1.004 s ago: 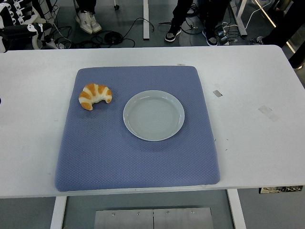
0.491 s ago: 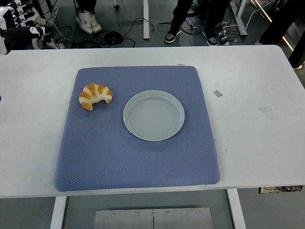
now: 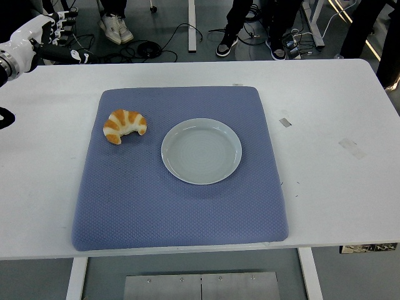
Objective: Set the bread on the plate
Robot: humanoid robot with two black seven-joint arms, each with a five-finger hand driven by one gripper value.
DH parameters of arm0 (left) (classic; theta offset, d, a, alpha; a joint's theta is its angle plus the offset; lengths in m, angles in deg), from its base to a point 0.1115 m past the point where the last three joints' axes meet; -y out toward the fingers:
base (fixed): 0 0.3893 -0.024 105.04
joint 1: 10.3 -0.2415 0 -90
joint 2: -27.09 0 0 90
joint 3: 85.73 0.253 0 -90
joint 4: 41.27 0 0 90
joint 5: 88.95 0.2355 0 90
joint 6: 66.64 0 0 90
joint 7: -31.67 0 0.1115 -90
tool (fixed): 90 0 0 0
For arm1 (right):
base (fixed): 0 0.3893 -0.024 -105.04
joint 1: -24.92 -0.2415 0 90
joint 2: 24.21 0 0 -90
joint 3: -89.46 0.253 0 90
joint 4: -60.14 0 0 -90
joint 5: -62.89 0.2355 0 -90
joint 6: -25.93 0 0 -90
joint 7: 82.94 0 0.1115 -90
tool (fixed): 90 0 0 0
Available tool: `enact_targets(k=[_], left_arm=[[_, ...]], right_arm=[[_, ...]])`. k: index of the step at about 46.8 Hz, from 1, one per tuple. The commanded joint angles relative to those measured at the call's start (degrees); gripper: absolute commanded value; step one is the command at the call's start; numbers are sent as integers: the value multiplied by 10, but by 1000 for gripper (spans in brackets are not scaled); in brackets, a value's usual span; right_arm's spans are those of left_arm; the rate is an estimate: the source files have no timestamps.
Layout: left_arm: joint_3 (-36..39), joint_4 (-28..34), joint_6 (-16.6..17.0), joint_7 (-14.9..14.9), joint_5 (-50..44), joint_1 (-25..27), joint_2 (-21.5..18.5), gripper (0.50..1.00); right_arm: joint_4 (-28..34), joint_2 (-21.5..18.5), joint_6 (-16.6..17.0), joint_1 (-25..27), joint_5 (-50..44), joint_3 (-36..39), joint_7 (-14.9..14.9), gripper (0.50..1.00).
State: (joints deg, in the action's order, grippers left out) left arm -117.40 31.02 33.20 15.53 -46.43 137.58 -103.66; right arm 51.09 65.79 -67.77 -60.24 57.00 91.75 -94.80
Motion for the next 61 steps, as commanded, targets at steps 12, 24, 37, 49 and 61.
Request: enact_targets(k=[12,24,37,49,61], left_arm=[[39,27,2,-71,96,13,15,960],[94,44,3,-78,112,42,21,960],[144,68,0,-76,149,55,23,965],[165,67,-2,-72,194,53,48,965],[202,60,4,-75,204,54,66,965]], right_arm=[[0,0,0,0,0,0,0,1000],[0,0,0,0,0,0,0,1000],[0,0,0,0,0,0,0,1000],[0,0,0,0,0,0,0,1000],[0,0,0,-1,0,0,0,1000]])
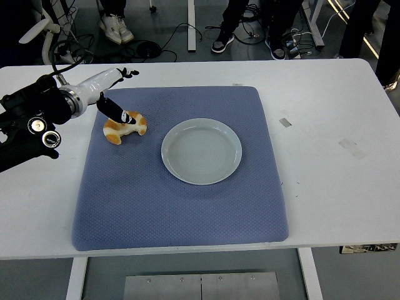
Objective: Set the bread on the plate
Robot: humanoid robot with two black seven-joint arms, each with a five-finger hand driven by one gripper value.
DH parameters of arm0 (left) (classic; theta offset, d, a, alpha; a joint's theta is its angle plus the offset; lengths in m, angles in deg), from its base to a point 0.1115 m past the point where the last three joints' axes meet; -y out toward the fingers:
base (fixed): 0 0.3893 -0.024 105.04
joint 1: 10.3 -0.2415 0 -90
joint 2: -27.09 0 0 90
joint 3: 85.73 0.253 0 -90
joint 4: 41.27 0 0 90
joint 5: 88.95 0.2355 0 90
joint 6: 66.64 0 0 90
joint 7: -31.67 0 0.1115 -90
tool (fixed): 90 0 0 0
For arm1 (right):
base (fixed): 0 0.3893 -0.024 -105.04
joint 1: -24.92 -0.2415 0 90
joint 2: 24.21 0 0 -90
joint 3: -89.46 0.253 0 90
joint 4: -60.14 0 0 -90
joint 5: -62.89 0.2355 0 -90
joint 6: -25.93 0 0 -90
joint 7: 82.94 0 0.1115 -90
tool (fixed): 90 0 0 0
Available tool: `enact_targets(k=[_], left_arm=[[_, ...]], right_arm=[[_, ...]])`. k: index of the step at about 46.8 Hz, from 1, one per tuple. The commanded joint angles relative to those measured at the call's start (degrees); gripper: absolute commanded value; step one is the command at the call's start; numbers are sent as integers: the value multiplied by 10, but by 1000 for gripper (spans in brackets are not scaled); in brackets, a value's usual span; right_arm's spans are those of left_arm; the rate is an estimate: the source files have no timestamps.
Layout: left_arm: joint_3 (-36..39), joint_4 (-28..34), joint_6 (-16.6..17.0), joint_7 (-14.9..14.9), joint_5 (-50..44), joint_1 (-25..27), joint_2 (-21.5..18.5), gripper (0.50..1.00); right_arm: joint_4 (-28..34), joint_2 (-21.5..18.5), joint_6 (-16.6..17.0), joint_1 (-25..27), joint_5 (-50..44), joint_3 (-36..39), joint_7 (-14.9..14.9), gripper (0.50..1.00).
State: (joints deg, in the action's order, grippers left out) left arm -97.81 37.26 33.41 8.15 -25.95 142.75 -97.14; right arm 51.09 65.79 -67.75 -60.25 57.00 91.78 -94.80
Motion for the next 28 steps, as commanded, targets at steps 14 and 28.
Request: enact_targets(k=[14,28], left_arm=[[45,-10,52,-4,6,1,3,955],[65,-18,71,-6,15,-5,9,924]], right_arm=[[0,0,0,0,0,1,0,1000],[0,0,0,-1,0,0,0,1000]])
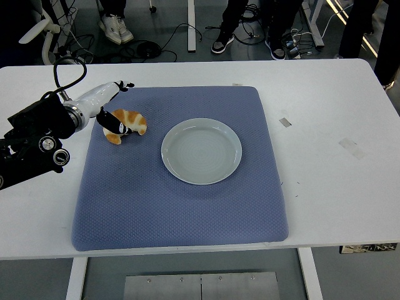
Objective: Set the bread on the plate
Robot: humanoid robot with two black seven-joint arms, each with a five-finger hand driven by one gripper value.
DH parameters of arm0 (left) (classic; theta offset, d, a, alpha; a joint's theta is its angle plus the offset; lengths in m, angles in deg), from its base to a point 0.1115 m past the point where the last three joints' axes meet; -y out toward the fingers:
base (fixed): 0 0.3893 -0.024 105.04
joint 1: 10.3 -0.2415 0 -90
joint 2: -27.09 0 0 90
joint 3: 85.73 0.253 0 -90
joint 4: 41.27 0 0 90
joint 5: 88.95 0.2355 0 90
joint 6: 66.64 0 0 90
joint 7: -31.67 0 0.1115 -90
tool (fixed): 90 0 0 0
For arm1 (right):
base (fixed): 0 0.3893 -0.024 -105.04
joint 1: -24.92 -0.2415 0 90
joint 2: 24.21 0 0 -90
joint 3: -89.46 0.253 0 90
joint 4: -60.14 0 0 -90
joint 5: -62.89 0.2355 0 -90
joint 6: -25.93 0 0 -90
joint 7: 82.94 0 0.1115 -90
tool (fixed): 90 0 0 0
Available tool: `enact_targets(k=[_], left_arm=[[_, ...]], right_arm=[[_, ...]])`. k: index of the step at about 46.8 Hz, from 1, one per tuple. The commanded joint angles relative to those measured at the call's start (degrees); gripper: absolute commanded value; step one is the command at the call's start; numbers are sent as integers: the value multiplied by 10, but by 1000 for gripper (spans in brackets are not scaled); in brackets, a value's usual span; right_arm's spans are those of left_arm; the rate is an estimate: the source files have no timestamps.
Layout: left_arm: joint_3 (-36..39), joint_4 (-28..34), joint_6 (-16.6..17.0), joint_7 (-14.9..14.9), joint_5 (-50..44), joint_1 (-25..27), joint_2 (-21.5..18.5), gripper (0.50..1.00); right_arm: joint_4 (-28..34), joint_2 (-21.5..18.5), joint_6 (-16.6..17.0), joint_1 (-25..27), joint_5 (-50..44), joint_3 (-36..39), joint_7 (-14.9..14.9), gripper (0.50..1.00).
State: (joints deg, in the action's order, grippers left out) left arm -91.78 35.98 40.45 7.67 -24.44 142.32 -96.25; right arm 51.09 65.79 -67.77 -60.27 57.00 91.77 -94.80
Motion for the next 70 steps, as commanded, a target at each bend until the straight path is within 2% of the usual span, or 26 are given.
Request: enact_targets(k=[1,22,29,43,58,61,66,70], left_arm=[[9,-9,1,-2,0,0,1,922],[21,-48,1,-4,1,0,32,922],[24,-51,1,-3,0,0,34,886],[37,-68,1,-2,0,-1,43,865],[47,-83,0,2,8,-2,44,772],[47,-84,0,3,8,-2,48,740],[47,-83,-3,5,6,-1,50,648],[46,-83,-4,5,5,0,50,639]], right_arm=[[0,0,0,0,0,1,0,1000],[0,0,0,-1,0,0,0,1000],[0,0,0,0,0,0,0,1000],[0,0,0,0,0,1,0,1000],[0,0,0,0,0,0,0,1000],[0,0,0,-1,0,0,0,1000],[0,0,0,-1,0,0,0,1000],[0,0,0,-1,0,0,0,1000]])
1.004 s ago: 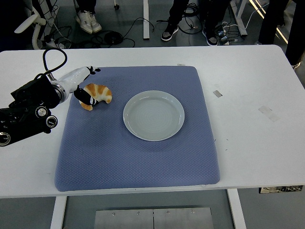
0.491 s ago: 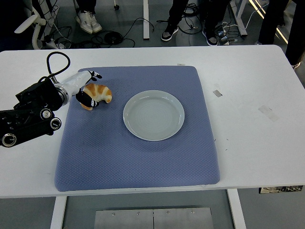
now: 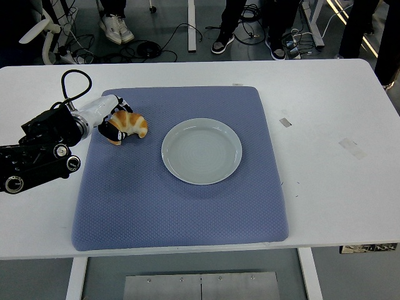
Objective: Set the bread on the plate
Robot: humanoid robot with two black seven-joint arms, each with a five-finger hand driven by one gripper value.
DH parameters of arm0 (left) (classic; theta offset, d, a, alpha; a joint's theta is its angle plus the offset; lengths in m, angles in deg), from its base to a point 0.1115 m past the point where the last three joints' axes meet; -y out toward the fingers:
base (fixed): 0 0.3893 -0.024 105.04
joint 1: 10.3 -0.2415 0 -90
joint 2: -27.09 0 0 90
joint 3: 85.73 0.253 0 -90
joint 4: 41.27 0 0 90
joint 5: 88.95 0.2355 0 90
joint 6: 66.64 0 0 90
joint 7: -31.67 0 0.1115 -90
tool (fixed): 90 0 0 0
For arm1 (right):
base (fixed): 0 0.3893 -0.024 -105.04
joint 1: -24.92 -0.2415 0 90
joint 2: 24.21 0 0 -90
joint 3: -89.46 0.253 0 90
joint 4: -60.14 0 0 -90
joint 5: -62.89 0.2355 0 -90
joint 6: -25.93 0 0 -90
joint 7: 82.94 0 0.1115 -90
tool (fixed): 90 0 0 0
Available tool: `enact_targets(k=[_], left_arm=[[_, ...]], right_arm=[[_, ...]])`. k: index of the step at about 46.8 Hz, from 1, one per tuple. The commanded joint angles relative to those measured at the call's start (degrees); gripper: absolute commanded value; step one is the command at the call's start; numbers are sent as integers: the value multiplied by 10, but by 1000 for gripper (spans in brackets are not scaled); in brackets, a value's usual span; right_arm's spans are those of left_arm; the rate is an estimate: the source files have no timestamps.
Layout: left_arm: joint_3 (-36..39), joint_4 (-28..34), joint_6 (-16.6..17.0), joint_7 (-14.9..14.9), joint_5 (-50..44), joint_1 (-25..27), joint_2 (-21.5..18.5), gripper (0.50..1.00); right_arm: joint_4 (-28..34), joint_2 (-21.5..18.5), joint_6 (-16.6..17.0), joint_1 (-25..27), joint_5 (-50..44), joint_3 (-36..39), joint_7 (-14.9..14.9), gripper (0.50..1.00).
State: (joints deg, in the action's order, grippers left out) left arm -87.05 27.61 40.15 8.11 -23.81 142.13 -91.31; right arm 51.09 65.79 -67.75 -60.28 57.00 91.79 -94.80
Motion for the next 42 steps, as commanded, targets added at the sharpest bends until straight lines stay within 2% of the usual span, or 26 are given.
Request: enact_targets(k=[1,11,23,33,42], left_arm=[[-1,0,-1,0,-2,2,0,639],[-1,0,-2,1,-9,4,0,590],[-8,1,-5,5,-34,14,-6,586],[-7,6,-18,5,-73,55,-22,583],[1,9,-19,5,-106,100,-17,584]], right_arm=[[0,0,0,-1,0,0,0,1000],[0,0,0,0,0,0,0,1000],[0,0,0,-1,0,0,0,1000],[0,0,0,0,0,0,0,1000],[0,0,0,0,0,0,0,1000]])
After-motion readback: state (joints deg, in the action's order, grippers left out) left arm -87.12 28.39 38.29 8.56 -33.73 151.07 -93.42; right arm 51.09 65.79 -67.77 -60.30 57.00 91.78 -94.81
